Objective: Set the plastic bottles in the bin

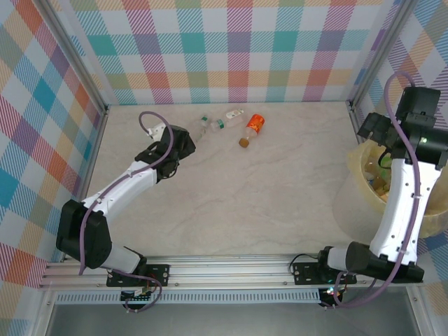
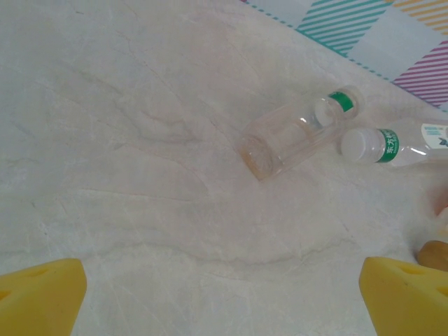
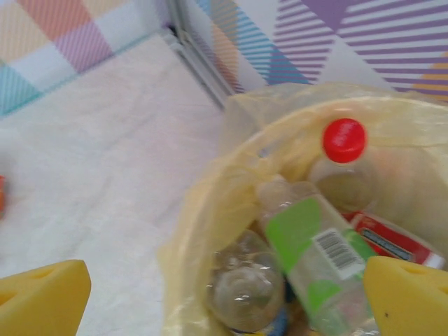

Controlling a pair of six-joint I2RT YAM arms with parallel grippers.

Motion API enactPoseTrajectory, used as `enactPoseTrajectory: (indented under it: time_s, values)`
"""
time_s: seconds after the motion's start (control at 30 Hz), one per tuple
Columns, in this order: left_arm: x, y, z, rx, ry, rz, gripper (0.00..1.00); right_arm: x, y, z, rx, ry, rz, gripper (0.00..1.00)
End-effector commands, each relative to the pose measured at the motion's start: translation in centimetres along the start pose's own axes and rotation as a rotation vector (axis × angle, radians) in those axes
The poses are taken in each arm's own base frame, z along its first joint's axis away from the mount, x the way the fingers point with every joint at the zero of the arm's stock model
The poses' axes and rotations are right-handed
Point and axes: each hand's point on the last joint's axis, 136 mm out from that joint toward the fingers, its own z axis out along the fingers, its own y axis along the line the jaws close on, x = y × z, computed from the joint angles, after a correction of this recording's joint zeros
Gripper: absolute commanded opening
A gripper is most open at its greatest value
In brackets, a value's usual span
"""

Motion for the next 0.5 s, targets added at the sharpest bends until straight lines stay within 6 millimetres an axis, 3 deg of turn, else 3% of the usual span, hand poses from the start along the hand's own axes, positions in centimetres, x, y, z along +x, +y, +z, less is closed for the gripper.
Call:
enactPoseTrajectory:
  time_s: [0.0,0.23,0.33,0.47]
  values:
    - [-0.9,-0.2,0.8,0.024,-0.011,0.007,1.00,-1.5,3.3,-1.1,-0.187,-0.107,0.067,1.00]
    - [-2.4,-1.0,2.0,0.078,-0.018,0.025,1.00,-1.3,12.2,-3.5,-0.658,-0.144,0.099,1.00]
    - [-3.1,-1.1,2.9,0.078,-0.018,0.081,1.00,-0.3,15.1,-3.6,-0.726,-0.121,0.048,1.00]
    - [-3.7,-1.9,4.2,0.116,0.000,0.190,1.00,0.6,17.4,-2.9,-0.752,-0.101,0.003,1.00]
